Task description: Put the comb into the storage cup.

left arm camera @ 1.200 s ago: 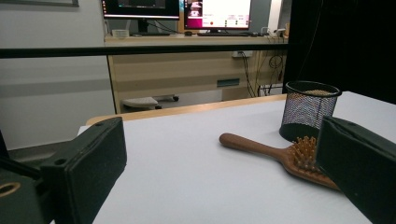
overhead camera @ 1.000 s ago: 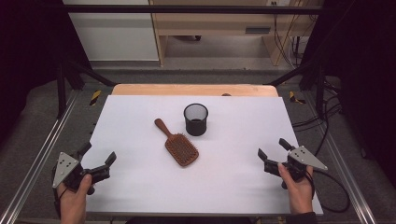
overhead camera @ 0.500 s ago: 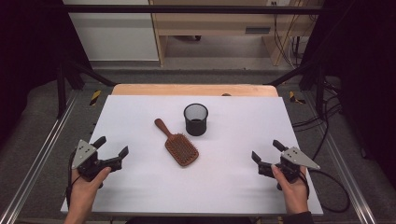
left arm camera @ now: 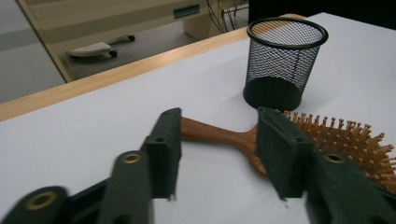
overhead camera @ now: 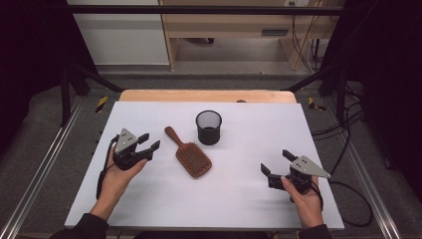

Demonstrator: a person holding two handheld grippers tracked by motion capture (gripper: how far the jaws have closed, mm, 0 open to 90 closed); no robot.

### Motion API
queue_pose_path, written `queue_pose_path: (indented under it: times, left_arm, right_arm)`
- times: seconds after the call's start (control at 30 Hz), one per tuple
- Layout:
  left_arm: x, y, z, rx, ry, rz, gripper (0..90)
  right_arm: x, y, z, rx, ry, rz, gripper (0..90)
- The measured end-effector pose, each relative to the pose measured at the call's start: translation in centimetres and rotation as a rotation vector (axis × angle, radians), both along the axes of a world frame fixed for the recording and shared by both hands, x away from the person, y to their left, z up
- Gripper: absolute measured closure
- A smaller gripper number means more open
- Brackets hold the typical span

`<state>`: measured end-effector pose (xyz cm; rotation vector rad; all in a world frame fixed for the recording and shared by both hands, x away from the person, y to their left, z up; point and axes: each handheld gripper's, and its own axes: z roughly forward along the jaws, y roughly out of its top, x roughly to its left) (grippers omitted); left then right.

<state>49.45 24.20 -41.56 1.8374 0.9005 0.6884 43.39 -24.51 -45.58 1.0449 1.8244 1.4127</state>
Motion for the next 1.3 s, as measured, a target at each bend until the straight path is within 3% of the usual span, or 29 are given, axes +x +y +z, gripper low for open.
queue_pose_path:
  times: [0.07, 0.1, 0.3, 0.33, 0.47, 0.57, 0.67, 0.7, 0.73, 0.77, 0.8, 0.83, 0.87, 1.07, 1.3]
  left_arm:
    - [0.4, -0.4, 0.0, 0.015, 0.005, -0.007, 54.7]
    - [1.1, -1.1, -0.1, 0.019, 0.023, -0.023, 62.4]
    - [3.2, -2.2, 0.1, -0.001, 0.045, -0.088, 79.5]
    - [4.0, -2.5, 0.1, -0.004, 0.064, -0.103, 82.6]
    - [5.2, -3.2, -0.2, 0.012, 0.093, -0.117, 89.6]
    - [6.1, -3.8, -0.7, 0.027, 0.119, -0.131, 90.0]
    - [7.4, -4.9, -1.5, 0.07, 0.162, -0.141, 90.0]
    - [7.4, -4.9, -1.5, 0.07, 0.162, -0.141, 90.0]
    - [8.0, -5.4, -1.8, 0.044, 0.2, -0.142, 90.0]
    - [8.0, -5.4, -1.8, 0.044, 0.2, -0.142, 90.0]
    - [8.2, -6.1, -1.9, 0.07, 0.206, -0.146, 90.0]
    - [8.2, -6.1, -1.9, 0.07, 0.206, -0.146, 90.0]
    - [8.5, -6.8, -2.3, 0.123, 0.212, -0.151, 90.0]
    - [9.4, -7.0, -3.6, 0.145, 0.263, -0.136, 90.0]
    - [10.2, -6.8, -4.5, 0.172, 0.31, -0.16, 90.0]
  right_arm:
    - [0.0, 0.0, 0.0, 0.001, 0.003, -0.001, 6.4]
    - [0.0, 0.1, 0.0, 0.0, 0.007, -0.001, 6.5]
    - [0.0, 0.0, 0.0, -0.001, 0.001, 0.001, 6.8]
    - [0.0, 0.0, 0.0, 0.0, 0.002, 0.0, 6.9]
    - [0.0, 0.0, 0.0, 0.006, 0.006, -0.003, 7.0]
    - [0.0, -0.1, 0.0, 0.007, 0.007, -0.007, 7.1]
    - [0.0, -0.1, 0.0, 0.007, 0.008, -0.009, 7.2]
    - [0.0, -0.1, 0.0, 0.007, 0.008, -0.009, 7.2]
    - [0.0, -0.1, 0.0, 0.01, 0.011, -0.008, 7.2]
    - [0.0, -0.1, -0.1, 0.009, 0.012, -0.008, 7.2]
    - [0.0, -0.1, -0.1, 0.009, 0.013, -0.008, 7.2]
    - [0.0, -0.1, -0.1, 0.009, 0.013, -0.008, 7.2]
    - [0.0, -0.1, -0.1, 0.008, 0.012, -0.008, 7.3]
    - [0.0, -0.2, -0.1, 0.012, 0.017, -0.012, 7.3]
    - [0.0, -0.1, -0.1, 0.018, 0.019, -0.007, 7.3]
